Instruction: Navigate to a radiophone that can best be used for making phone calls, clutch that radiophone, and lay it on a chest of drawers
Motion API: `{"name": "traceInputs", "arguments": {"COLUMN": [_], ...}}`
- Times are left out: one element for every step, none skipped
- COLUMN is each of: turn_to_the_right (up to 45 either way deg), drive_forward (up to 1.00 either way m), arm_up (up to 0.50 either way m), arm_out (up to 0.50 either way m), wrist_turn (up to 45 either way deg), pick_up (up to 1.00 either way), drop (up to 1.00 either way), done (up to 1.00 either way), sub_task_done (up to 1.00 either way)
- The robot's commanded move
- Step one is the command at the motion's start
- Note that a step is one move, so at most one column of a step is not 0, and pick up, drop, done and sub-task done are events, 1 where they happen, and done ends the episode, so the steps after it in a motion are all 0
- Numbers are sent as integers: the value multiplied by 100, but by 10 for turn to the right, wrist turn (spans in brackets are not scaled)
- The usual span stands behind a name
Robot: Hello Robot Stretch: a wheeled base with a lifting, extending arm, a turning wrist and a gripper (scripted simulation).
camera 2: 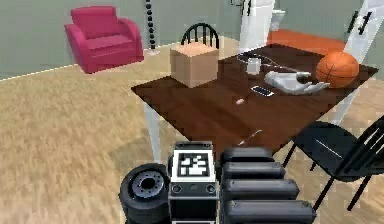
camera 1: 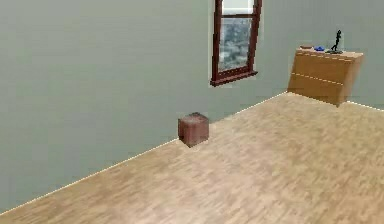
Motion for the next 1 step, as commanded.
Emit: {"name": "traceInputs", "arguments": {"turn_to_the_right": [330], "drive_forward": [0], "arm_up": [0], "arm_out": [0], "wrist_turn": [0], "pick_up": [0], "drop": [0], "done": [0], "sub_task_done": [0]}}
